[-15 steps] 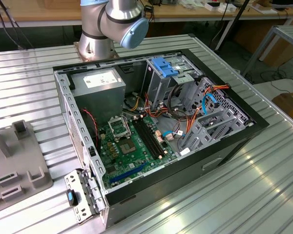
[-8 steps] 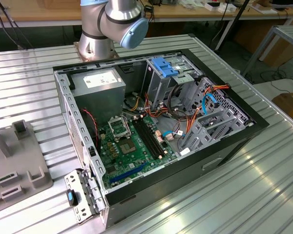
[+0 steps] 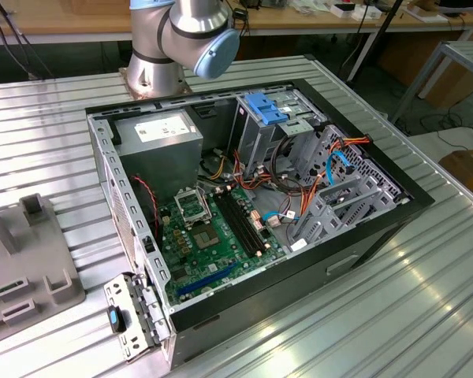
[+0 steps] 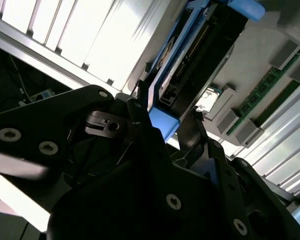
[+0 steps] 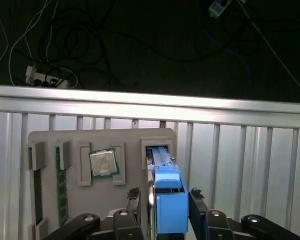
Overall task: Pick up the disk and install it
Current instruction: 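Pick up the disk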
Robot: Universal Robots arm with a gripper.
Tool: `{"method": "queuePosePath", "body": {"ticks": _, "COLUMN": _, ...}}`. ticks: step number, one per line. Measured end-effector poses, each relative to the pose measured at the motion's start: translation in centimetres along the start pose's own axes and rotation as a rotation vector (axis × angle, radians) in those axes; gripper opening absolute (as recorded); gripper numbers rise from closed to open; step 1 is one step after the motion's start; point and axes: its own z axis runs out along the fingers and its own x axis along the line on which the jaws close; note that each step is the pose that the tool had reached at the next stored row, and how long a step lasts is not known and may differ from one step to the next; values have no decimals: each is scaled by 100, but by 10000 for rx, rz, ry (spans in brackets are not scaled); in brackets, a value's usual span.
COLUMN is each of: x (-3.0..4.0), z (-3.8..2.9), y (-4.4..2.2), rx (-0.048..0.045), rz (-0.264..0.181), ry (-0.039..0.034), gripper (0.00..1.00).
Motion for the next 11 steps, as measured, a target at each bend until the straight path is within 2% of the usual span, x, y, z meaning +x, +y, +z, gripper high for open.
{"method": "queuePosePath", "body": {"ticks": 4, "x": 0, "z": 0, "y": 0, "rx": 0, "rz": 7, "ry": 0, "gripper": 49}}
{"method": "queuePosePath", "body": {"ticks": 5, "x": 0, "z": 0, "y": 0, "rx": 0, "rz": 8, "ry": 0, "gripper": 37}}
{"method": "queuePosePath", "body": {"ticks": 11, "x": 0, "z": 0, "y": 0, "rx": 0, "rz": 16, "ry": 0, "gripper": 37}}
